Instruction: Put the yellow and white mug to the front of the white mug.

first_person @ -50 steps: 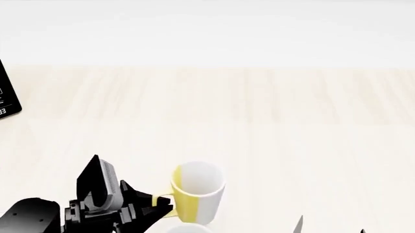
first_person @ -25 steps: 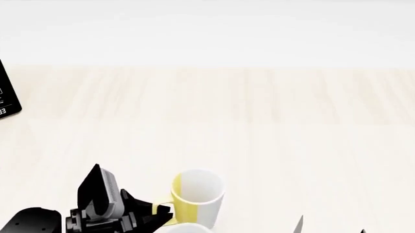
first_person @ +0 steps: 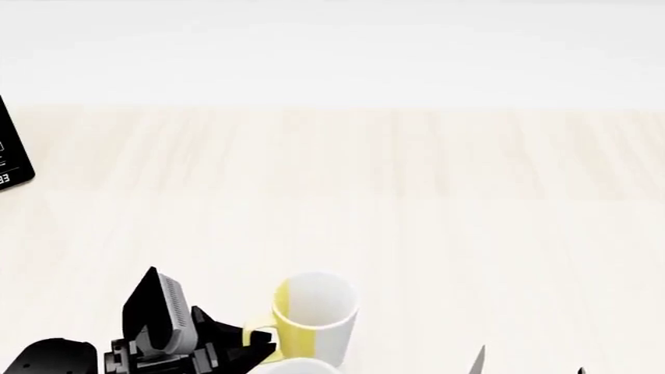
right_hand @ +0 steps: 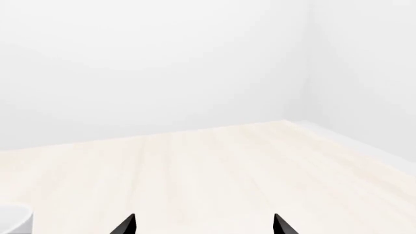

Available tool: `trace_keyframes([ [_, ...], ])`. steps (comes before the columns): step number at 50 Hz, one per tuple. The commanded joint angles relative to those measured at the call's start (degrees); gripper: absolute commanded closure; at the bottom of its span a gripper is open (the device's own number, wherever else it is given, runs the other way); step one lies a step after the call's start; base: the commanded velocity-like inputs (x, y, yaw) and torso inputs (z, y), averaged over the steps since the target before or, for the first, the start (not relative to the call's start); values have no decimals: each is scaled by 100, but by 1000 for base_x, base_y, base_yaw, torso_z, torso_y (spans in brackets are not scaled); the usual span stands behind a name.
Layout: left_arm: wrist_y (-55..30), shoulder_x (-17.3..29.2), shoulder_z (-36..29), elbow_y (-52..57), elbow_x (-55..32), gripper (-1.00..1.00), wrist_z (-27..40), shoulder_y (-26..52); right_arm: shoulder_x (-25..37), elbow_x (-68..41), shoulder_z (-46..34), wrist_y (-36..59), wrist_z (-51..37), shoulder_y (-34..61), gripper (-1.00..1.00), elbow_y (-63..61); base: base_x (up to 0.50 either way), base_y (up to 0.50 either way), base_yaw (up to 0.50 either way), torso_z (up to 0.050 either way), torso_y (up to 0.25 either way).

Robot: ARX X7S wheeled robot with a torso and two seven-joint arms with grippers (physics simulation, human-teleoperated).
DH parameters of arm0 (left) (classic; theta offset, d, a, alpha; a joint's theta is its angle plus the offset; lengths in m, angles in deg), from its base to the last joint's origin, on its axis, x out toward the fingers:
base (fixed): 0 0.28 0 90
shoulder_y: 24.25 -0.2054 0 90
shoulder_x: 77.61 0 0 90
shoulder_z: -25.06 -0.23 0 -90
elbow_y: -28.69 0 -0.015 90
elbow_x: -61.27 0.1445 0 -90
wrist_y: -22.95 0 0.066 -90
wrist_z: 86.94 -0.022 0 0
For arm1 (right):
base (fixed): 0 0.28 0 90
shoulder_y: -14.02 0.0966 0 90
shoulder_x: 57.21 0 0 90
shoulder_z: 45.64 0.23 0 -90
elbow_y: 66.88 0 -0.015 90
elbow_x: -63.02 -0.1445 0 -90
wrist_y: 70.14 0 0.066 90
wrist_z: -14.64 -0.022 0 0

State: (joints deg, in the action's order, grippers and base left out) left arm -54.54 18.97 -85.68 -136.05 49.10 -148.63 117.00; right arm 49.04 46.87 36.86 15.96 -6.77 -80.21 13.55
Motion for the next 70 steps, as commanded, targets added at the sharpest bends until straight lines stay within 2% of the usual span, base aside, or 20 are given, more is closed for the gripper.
trace_keyframes([
  [1,-3,-1,346,-18,290,100,-56,-29,9,-9,-28,-3,-14,24,-100,31,0,0,0,0,0],
  [17,174,-67,657,-18,521,100,-151,-125,37,-41,-39,-34,-34,4,-100,20,0,0,0,0,0],
  [18,187,-68,679,-19,566,-100,5,-132,38,-40,-40,-33,-38,4,-100,21,0,0,0,0,0],
  [25,147,-61,849,-17,584,-100,-238,-150,40,-41,-63,-39,-43,19,-100,47,0,0,0,0,0],
  [57,198,-74,1321,-18,816,-100,-432,-164,98,-91,-87,-66,-99,-8,-100,5,0,0,0,0,0],
  [70,212,-48,1572,-11,655,-100,-839,-154,113,-99,-113,-72,-114,0,-100,17,0,0,0,0,0],
])
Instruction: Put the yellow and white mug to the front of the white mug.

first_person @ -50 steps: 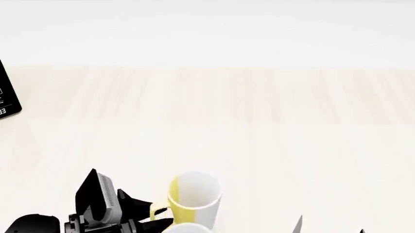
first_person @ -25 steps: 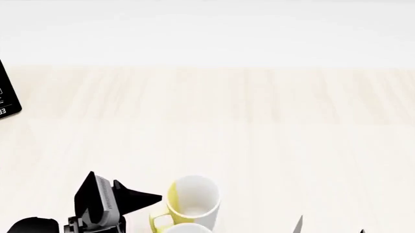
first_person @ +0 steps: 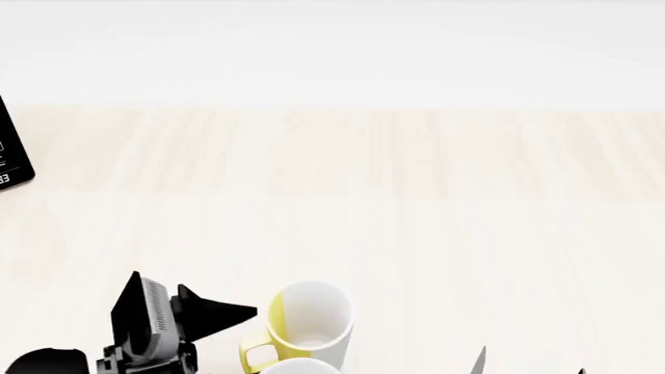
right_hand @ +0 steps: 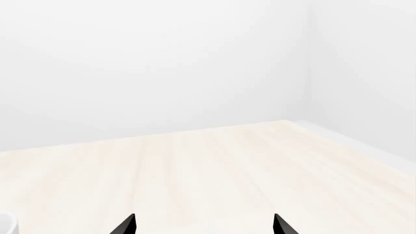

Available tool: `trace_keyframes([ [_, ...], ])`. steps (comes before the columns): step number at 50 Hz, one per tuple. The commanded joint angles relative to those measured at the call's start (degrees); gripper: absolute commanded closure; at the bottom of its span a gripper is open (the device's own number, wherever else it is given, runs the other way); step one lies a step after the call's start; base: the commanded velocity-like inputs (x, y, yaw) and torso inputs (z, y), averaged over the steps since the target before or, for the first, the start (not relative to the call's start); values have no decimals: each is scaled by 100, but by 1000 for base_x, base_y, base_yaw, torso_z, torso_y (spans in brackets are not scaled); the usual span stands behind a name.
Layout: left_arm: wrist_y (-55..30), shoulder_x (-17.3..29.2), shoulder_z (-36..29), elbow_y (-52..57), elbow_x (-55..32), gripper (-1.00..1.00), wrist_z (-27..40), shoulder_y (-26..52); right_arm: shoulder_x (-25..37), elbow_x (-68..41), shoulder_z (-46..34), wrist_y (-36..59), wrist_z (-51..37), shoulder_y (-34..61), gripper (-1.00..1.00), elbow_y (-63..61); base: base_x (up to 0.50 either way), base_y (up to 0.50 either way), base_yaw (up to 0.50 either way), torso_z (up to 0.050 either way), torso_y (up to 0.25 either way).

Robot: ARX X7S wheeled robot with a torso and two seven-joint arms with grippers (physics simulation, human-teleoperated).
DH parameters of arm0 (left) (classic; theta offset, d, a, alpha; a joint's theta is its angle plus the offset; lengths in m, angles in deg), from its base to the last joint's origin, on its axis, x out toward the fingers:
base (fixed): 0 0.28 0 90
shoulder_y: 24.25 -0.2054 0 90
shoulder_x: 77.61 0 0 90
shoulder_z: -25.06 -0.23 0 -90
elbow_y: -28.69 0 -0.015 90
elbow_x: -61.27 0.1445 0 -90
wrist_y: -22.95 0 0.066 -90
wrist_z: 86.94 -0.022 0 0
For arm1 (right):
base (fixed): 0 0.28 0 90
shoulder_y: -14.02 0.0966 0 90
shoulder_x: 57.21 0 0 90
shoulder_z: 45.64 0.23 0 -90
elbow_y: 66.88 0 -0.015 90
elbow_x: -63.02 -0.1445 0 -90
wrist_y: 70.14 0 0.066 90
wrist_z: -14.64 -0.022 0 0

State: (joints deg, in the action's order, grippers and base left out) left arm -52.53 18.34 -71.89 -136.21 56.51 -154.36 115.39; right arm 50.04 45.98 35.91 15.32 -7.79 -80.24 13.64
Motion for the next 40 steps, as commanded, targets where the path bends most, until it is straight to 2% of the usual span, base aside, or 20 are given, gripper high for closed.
trace_keyframes([
  [1,5,19,217,5,-106,-100,-306,7,14,-12,-17,-13,-13,4,-100,12,0,0,0,0,0],
  [13,-84,49,488,163,-385,-100,-773,-9,34,-27,-26,-13,-38,-2,-100,-11,0,0,0,0,0],
  [28,-1337,163,721,1947,-1001,-100,-1093,-625,54,-46,-38,-31,-58,1,-100,0,0,0,0,0,0],
  [32,-1434,184,832,2404,-1230,-100,-1172,-827,61,-52,-39,-30,-67,0,-100,-10,0,0,0,0,0],
  [35,-1856,222,928,2900,-1504,-100,-1251,-987,63,-48,-46,-28,-76,4,-100,-9,0,0,0,0,0],
  [40,-2106,228,1106,3654,-1770,-100,-1036,-1305,73,-55,-42,-33,-93,-9,-100,-42,0,0,0,0,0],
])
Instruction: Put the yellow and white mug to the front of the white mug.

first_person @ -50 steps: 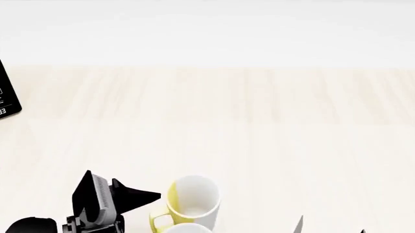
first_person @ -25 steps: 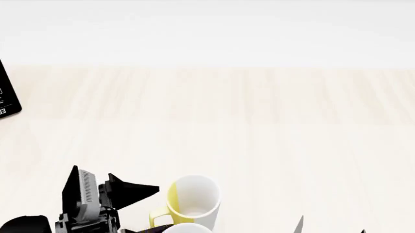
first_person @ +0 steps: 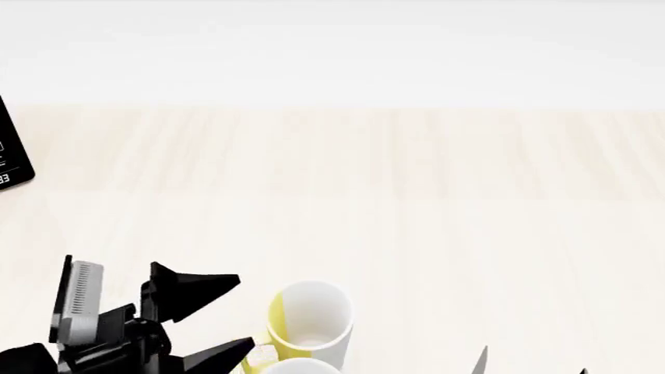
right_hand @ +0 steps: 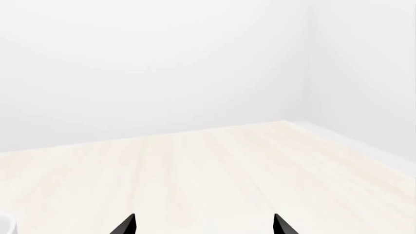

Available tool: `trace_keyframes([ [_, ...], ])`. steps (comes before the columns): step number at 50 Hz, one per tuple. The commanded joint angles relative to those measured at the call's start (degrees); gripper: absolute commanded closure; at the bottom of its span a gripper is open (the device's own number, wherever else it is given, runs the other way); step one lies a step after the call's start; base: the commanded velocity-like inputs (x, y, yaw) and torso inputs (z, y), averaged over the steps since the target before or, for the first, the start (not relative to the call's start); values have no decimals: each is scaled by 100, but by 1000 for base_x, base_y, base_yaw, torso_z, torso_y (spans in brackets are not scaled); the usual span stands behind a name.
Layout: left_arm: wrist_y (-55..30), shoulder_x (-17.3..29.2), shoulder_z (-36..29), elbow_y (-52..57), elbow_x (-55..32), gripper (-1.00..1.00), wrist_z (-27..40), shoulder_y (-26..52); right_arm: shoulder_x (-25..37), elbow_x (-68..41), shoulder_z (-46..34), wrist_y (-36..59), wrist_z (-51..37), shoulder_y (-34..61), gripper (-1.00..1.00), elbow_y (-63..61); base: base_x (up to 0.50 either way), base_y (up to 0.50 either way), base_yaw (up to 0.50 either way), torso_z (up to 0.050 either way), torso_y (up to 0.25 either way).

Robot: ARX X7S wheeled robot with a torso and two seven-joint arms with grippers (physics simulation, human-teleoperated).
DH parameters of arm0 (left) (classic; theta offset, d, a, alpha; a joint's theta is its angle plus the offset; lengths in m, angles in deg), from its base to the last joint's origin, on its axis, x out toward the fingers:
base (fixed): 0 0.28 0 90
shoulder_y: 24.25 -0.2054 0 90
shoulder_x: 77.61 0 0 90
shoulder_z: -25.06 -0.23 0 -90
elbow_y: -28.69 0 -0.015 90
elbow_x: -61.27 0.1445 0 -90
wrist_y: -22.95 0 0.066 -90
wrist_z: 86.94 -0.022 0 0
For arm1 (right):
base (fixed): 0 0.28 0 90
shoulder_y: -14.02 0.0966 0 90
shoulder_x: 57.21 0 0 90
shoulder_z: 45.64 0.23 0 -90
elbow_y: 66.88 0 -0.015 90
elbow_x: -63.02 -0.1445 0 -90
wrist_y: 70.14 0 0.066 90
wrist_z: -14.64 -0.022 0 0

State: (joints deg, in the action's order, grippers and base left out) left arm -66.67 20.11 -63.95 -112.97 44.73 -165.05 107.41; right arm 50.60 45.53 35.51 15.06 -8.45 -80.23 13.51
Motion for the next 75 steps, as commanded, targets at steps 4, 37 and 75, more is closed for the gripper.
trace_keyframes([
  [4,-1204,86,560,1777,-1011,-100,185,-649,39,-26,20,-14,-47,-40,-100,-81,0,0,0,0,0],
  [37,1086,-732,1482,6375,-1408,-100,5088,-3754,99,1316,225,-590,-919,-695,-100,-1162,0,0,0,0,0],
  [75,5331,-617,425,6645,489,-100,7705,-5202,1,1707,490,-787,-1519,-978,-100,-1534,0,0,0,0,0],
])
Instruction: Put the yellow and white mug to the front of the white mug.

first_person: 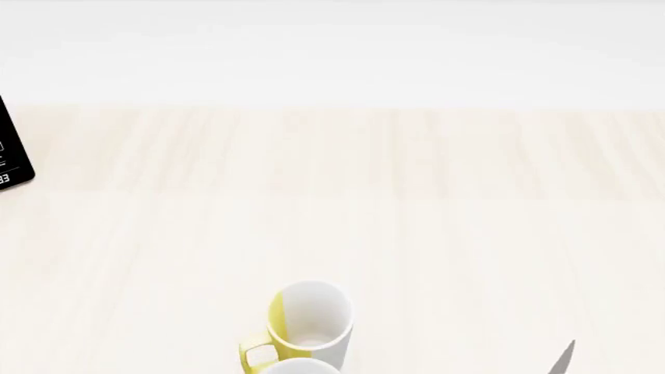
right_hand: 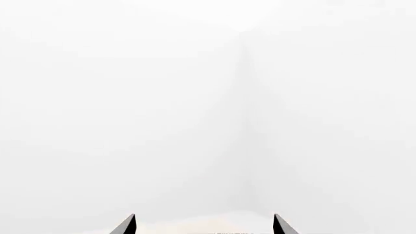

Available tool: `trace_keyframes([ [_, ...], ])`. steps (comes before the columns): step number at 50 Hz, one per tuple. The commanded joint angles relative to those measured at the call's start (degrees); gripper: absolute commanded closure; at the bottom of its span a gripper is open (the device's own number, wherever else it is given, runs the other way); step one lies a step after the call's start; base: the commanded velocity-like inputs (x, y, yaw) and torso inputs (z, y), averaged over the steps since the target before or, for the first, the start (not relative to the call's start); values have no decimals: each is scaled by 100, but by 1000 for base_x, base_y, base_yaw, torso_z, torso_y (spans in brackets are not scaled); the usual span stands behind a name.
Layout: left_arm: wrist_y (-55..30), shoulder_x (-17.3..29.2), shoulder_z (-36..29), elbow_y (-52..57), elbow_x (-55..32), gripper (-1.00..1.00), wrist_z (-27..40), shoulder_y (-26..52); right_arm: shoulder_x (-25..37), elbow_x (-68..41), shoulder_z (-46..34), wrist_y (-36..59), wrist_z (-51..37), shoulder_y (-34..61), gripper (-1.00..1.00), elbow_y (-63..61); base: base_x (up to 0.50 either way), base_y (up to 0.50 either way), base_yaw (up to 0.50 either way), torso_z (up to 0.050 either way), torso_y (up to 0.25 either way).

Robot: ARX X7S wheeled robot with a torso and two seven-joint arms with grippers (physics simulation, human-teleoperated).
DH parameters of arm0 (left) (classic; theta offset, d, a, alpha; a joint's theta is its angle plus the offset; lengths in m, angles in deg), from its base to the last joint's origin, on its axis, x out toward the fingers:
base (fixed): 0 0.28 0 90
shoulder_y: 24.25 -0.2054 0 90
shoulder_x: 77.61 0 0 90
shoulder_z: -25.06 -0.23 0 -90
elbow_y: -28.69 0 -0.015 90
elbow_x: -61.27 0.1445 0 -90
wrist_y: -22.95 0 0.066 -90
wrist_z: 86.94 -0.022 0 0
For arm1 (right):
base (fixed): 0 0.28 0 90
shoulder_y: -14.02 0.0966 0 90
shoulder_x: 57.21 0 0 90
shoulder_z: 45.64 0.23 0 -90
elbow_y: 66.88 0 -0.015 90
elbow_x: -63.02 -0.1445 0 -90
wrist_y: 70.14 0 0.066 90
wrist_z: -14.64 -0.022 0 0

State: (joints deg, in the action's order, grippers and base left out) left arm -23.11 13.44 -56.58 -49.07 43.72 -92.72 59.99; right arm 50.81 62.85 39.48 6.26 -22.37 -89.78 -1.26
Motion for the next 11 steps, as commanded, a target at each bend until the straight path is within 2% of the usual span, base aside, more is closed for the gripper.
trace_keyframes([
  [1,981,59,-333,294,621,-100,501,-494,-24,-21,89,133,-132,-11,-100,-59,0,0,0,0,0],
  [11,1153,191,-457,296,681,-100,630,-554,-80,5,103,382,-232,111,-100,-1,0,0,0,0,0],
])
